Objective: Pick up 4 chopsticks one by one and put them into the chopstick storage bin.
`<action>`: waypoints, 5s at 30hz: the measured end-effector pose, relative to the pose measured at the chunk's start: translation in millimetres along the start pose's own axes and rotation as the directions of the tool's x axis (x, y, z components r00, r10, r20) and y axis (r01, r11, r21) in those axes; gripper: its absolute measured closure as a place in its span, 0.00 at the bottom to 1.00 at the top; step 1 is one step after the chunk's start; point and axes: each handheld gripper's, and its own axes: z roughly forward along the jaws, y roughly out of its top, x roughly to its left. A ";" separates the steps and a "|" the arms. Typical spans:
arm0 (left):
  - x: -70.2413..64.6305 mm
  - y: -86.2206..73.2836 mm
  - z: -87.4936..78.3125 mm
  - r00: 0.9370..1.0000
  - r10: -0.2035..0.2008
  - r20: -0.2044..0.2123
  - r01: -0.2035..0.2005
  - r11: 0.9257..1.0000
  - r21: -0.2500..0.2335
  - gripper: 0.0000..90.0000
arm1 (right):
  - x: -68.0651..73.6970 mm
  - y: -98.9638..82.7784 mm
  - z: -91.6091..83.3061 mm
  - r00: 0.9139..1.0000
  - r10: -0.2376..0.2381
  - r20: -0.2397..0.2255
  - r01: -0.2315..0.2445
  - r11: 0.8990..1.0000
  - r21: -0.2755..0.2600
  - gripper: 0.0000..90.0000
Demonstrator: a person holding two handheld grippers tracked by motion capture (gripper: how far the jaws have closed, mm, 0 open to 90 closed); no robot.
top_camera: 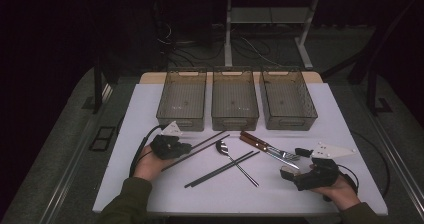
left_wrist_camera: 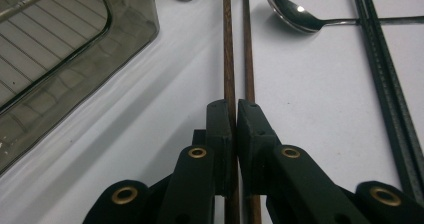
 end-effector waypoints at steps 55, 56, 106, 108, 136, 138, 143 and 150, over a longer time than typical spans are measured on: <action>-17.5 17.3 -32.4 0.998 -0.038 0.044 0.041 0.998 -0.049 0.94 | -1.8 1.1 -2.7 1.000 0.023 0.014 -0.023 1.000 0.015 0.01; -17.1 17.5 -33.8 0.998 -0.042 0.040 0.044 0.998 -0.054 0.94 | -2.1 1.0 -2.5 1.000 0.024 0.013 -0.024 1.000 0.015 0.01; 17.1 12.3 -60.7 0.970 -0.211 -0.118 0.192 0.969 -0.156 0.94 | -2.6 -0.5 1.1 0.999 0.022 0.023 -0.023 0.999 0.035 0.01; 19.8 12.6 -60.8 0.969 -0.214 -0.121 0.195 0.969 -0.154 0.94 | -2.3 -0.6 1.0 1.000 0.022 0.022 -0.023 0.999 0.036 0.01; 57.8 44.1 -57.1 0.949 -0.279 -0.145 0.254 0.952 -0.169 0.94 | -2.5 -1.0 0.2 1.000 0.024 0.021 -0.024 0.999 0.031 0.01; 60.7 47.3 -56.4 0.949 -0.277 -0.148 0.252 0.953 -0.167 0.94 | -2.6 -1.0 0.2 0.999 0.025 0.020 -0.025 0.999 0.032 0.01; 68.2 53.8 -54.8 0.947 -0.280 -0.157 0.255 0.954 -0.160 0.94 | -2.9 -1.1 -0.1 0.999 0.026 0.023 -0.026 0.999 0.029 0.01; 77.9 65.1 -49.9 0.942 -0.288 -0.172 0.265 0.953 -0.145 0.94 | -3.1 -1.2 -0.3 0.999 0.027 0.024 -0.028 0.999 0.027 0.01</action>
